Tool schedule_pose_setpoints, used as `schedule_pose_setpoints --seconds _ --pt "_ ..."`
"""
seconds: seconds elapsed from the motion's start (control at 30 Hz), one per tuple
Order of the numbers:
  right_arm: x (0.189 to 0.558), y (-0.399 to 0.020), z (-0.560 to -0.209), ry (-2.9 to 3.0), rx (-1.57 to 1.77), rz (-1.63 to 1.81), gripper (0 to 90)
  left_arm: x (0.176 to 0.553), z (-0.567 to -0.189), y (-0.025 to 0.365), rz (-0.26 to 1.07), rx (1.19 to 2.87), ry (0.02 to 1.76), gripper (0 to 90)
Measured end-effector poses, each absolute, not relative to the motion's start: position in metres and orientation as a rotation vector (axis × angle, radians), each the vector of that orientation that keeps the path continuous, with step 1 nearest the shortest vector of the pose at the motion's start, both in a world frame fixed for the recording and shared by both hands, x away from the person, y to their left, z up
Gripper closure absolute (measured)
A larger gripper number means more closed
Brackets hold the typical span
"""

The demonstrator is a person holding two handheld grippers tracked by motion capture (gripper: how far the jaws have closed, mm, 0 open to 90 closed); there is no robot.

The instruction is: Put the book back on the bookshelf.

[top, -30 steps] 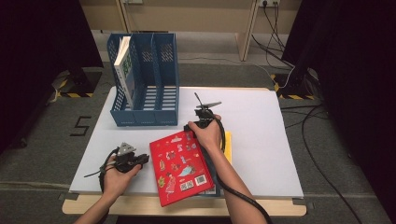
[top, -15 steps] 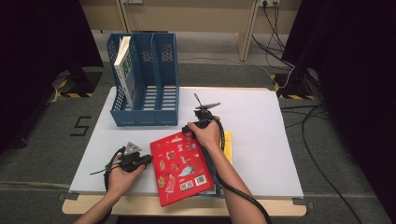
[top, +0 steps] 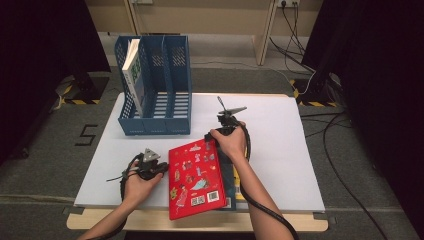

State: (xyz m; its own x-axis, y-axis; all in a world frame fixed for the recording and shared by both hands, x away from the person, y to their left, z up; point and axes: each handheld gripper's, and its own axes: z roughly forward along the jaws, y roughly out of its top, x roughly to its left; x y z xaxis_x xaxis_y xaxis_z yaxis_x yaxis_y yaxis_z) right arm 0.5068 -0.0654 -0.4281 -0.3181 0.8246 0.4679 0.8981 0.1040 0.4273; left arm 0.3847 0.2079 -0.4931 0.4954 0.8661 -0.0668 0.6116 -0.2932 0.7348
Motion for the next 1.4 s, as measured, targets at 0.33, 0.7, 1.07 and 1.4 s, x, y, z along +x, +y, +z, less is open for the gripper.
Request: schedule_pose_setpoints --seconds 0.33,0.7,1.07,1.4 --pt "0.486 -0.078 -0.416 -2.219 -1.765 -1.05 55.2 0.389 -0.493 0.199 0.482 2.044 1.195 82.5" --pt "0.478 -0.075 -0.428 -2.186 -1.712 -0.934 53.2 0.389 -0.493 0.2 0.486 2.038 1.195 81.9" --pt "0.479 -0.076 -0.431 -2.138 -1.704 -0.921 53.9 0.389 -0.494 0.201 0.483 2.028 1.199 81.6" --pt "0.48 -0.076 -0.43 -2.092 -1.722 -0.913 56.8 0.389 -0.494 0.201 0.484 2.027 1.198 81.4"
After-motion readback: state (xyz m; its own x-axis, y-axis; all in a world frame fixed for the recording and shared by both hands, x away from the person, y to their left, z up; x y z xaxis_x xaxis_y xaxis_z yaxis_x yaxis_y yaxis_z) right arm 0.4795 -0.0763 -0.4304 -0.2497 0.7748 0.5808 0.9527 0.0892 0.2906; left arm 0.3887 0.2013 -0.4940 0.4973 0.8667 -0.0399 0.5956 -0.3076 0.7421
